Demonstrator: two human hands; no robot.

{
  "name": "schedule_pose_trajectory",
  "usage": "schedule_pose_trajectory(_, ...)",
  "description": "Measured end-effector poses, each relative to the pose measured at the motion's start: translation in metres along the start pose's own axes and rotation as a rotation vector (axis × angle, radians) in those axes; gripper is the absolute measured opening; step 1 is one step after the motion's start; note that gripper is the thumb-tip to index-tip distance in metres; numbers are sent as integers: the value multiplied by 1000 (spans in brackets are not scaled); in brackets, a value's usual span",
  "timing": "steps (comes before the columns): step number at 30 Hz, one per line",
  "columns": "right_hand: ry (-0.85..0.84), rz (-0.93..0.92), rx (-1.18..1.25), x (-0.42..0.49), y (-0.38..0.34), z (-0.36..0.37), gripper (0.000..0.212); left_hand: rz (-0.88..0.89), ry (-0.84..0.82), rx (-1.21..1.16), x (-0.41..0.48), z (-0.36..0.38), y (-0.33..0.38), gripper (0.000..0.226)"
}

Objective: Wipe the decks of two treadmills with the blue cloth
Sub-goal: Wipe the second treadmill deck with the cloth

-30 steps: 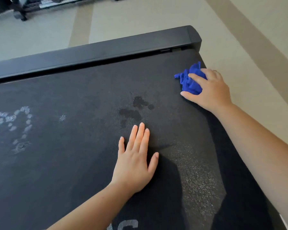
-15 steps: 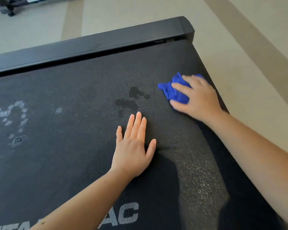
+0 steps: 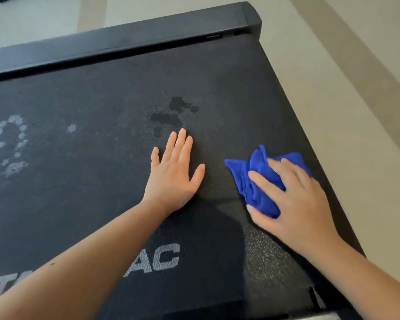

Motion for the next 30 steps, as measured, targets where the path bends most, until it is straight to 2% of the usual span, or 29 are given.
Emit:
schedule_pose_trajectory(2,-16,-37,9,-23,-15,-10,50,3,16,16,-1,0,0,67)
schedule_pose_trajectory(5,-5,-56,-3,-1,2,-4,50,8,40,44,-2,0,1,63)
schedule_pose_trajectory(8,-33,44,-78,34,34,12,58,13,62,45,-3,-1,2,63)
schedule_pose_trajectory(11,-37,97,-81,32,41,16,64,14,40,80,-2,1,2,62)
schedule_pose_trajectory(14,-1,99,-67,-14,17,-4,58,16,39,94,-1,-1,2,62)
schedule_pose_trajectory(17,-36,90,-21,-69,-25,-21,55,15,48,87,-1,-2,1,63)
schedule_pose_trajectory(20,-62,43,-21,-86,-44,-24,56,14,61,86,-2,-1,1,63)
schedule_pose_trajectory(25,14,-53,-32,-21,-16,-2,56,18,62,79,1,0,2,64)
schedule_pose_trajectory(30,-29,181,-85,55,43,31,61,1,53,74,0,-2,1,64)
Point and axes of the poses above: each hand's wrist, its own x-axis towards the middle knuckle, its own z-axis out of the palm, y = z × x, the point moved 10 cm from there along x, towards the middle knuckle, and after that the axes turned 12 degrees about -z, right-handed, at the moved point
